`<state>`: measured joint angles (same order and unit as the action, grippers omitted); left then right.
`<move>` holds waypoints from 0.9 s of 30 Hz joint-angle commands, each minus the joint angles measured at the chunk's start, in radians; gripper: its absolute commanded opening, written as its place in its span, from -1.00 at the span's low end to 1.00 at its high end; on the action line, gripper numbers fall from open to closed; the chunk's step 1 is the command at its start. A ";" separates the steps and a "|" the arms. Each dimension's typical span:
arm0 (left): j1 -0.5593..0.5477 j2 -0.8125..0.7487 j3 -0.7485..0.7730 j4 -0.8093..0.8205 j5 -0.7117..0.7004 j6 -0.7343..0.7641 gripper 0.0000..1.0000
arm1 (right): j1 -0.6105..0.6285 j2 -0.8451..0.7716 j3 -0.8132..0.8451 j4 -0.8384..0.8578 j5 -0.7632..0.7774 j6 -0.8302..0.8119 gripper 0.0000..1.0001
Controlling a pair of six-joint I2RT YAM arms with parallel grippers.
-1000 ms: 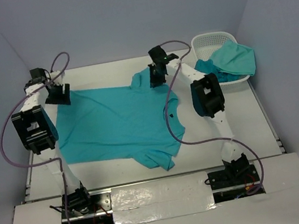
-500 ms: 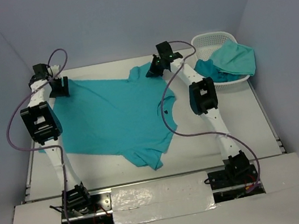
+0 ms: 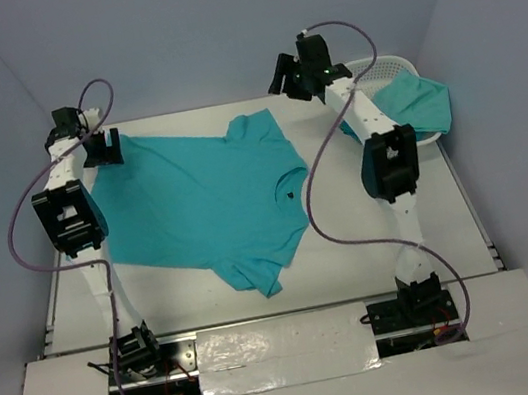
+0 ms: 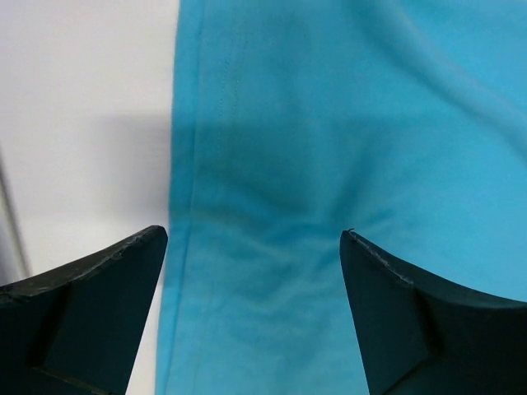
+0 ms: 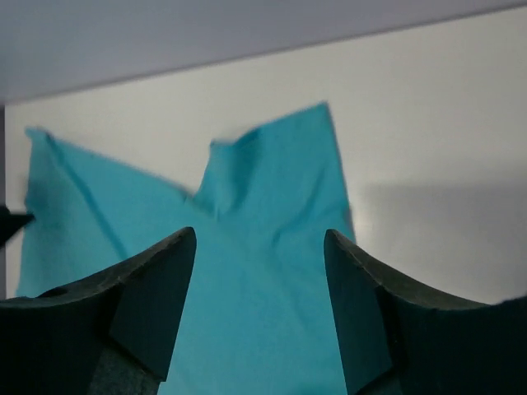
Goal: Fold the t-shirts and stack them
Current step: Flatten out the tshirt
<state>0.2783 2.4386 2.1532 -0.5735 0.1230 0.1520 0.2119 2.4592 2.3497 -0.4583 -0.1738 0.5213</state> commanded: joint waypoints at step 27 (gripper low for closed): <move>0.328 -0.770 -0.918 -0.103 -0.111 0.247 0.65 | 0.328 -0.732 -1.403 0.171 0.132 0.167 0.28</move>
<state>0.5888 1.7042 1.2362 -0.7177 0.0162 0.3691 0.5224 1.6867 0.9600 -0.3698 -0.0624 0.6487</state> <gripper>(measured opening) 0.826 0.668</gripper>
